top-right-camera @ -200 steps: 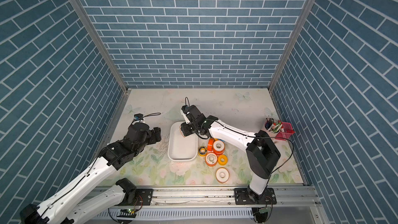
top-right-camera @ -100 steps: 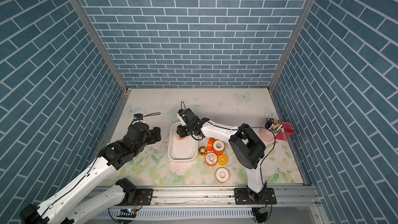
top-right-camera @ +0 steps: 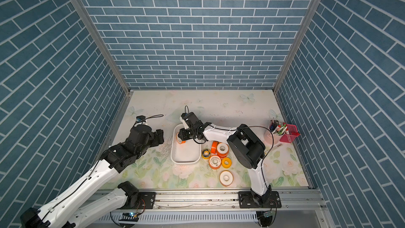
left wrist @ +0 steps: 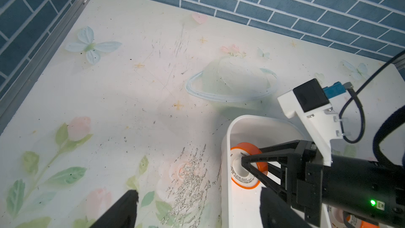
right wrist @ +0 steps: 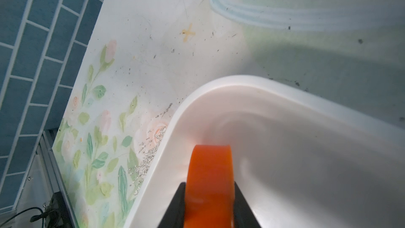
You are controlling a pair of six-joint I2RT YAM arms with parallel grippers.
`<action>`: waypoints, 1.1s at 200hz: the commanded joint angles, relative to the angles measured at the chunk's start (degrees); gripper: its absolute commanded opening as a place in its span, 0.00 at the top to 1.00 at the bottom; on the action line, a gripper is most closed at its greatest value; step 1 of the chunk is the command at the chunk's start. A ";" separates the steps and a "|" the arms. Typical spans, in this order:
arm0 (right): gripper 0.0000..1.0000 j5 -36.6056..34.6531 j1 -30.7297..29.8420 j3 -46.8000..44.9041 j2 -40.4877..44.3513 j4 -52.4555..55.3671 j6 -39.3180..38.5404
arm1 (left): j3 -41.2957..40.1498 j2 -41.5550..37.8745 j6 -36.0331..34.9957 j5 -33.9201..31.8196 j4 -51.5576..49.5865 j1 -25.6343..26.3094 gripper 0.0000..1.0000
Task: Put the sealing tape into the storage box
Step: Place the sealing tape in the storage box.
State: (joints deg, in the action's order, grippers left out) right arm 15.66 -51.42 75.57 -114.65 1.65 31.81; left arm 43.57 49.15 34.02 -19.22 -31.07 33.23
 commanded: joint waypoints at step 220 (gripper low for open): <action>0.79 -8.47 -0.77 -3.34 8.84 15.23 -12.91 | -0.51 -0.36 -0.62 0.58 -0.22 -0.70 0.10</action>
State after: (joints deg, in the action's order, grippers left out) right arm 9.47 -50.63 73.56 -107.37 12.23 21.89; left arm 43.57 49.19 33.98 -18.98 -31.05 33.12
